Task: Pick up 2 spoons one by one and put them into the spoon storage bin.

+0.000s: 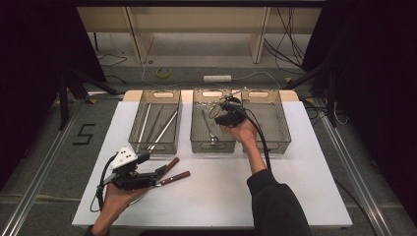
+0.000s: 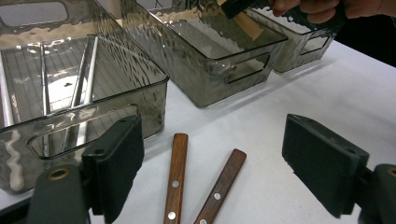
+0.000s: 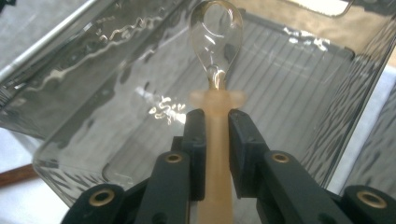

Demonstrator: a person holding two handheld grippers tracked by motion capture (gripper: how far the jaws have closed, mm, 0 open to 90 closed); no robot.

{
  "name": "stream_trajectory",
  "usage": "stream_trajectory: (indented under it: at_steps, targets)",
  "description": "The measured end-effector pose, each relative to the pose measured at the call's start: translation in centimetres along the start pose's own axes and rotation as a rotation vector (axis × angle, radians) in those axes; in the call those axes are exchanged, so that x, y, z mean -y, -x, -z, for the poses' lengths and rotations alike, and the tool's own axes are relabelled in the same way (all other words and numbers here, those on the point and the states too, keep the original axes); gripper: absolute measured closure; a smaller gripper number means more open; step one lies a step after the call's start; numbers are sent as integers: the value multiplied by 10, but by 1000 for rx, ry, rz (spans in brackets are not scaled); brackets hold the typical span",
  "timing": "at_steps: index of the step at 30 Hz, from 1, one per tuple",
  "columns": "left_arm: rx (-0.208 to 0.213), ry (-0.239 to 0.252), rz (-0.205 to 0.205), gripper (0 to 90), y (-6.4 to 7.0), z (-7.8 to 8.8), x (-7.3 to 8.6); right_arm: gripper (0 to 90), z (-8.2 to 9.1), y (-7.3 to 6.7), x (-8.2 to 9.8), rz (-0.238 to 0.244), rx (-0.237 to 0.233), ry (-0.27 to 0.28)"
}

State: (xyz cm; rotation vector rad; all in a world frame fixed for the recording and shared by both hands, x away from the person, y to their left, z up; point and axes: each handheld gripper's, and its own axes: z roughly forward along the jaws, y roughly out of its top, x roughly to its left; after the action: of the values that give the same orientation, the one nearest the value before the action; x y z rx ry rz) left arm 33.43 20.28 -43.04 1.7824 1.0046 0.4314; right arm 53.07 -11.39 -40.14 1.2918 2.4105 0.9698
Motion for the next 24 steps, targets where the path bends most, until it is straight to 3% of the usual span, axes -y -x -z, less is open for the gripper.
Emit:
stream_trajectory:
  at_steps: [19, 24]
  targets:
    - [-11, -21, 6, 203, -1, -2, 1, 780, -15, -2, 13, -25, 14, -53]
    - [-18, -30, 9, 203, -1, -3, 1, 716, -15, -4, 13, -34, 25, -66]
